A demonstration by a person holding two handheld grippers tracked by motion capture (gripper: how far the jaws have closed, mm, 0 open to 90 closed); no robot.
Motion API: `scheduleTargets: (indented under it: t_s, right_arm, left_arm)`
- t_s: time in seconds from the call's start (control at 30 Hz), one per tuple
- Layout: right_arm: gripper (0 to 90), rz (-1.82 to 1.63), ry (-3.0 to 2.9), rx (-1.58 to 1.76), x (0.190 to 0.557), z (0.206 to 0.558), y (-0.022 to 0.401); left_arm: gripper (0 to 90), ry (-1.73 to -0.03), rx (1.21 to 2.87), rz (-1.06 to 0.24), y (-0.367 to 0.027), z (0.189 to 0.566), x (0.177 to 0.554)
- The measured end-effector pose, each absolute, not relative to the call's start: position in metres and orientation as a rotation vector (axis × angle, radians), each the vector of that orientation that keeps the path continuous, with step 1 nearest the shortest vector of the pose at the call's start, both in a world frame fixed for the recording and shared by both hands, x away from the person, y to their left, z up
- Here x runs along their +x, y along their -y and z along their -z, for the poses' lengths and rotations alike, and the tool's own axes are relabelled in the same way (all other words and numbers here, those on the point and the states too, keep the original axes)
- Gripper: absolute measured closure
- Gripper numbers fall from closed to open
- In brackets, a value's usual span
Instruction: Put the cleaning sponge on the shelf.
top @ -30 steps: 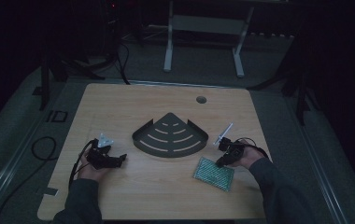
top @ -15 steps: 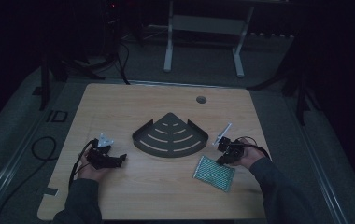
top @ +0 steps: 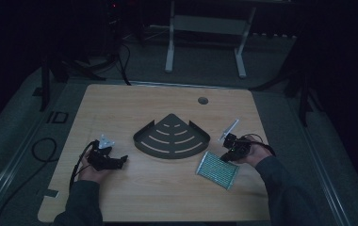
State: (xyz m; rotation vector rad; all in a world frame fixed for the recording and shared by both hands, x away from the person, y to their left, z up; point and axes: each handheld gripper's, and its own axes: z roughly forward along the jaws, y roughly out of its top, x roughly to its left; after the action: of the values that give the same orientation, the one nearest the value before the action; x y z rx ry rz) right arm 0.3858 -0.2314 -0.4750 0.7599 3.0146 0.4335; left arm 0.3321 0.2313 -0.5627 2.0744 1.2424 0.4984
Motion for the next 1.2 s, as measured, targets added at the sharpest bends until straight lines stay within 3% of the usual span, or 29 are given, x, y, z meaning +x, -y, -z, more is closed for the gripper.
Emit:
scheduleTargets:
  t_s: [1.2]
  right_arm:
    - [90.0,-0.467,-2.925,0.737,0.390,0.432,0.233]
  left_arm:
    - [14.8,-1.242,2.073,-0.499,-0.231,0.563,0.332]
